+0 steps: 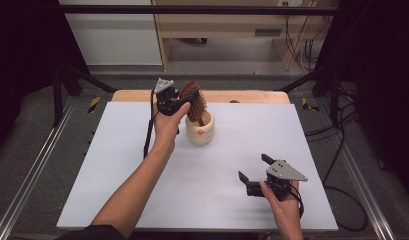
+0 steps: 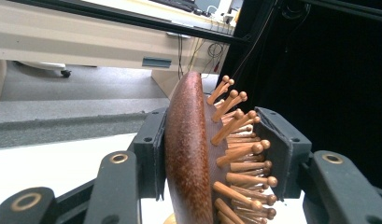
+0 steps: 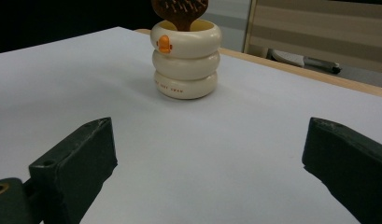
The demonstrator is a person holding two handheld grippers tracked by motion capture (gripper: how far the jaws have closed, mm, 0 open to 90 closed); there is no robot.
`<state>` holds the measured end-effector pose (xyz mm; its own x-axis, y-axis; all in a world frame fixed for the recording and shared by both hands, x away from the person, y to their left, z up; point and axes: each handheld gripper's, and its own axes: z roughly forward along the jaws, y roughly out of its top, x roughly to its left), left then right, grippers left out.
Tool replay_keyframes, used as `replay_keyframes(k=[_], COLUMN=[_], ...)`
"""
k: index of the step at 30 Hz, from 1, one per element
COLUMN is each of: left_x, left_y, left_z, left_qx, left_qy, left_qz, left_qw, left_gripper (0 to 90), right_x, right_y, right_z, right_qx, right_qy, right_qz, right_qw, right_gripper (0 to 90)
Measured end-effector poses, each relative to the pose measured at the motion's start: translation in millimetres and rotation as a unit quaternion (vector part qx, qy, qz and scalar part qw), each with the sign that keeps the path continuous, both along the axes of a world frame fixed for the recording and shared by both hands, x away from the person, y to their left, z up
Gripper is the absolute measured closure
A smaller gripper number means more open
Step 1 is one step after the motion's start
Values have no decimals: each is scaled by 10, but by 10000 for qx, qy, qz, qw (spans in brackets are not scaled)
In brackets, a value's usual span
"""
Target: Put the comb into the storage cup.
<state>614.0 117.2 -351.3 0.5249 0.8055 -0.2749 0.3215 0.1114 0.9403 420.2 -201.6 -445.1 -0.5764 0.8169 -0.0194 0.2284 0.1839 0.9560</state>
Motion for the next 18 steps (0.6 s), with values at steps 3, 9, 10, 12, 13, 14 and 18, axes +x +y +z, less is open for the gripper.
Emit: replay_keyframes(k=[3,9,10,12,13,14,18], left_x=[-3,4,2,1,4,8,20], left_y=[-3,10,14,20,26,32,50], left_z=[-1,-7,-9,-15,-18,-18,-32], left_qx=[15,12,6,7,-1,-7,-16], left_qy=[-17,-19,-24,-31,-27,-17,-22], left_qz=[-5,-25,-31,-25,-23,-18,-13], left_qw=[10000,10000,10000,10000,10000,10000,10000], left_gripper=[478,474,474,472,471,471,466], right_x=[-6,0,-2,-1,0,1,1], right_y=[-2,3,3,2,2,3,3], right_z=[2,-2,-1,0,-1,-1,-1], right_qx=[3,-8,-6,-5,-7,-8,-9], right_qy=[-13,-2,-2,-2,-3,-2,0], right_qz=[-3,6,4,7,7,6,11], right_qw=[10000,10000,10000,10000,10000,10000,10000], right_gripper=[33,34,33,33,33,33,34])
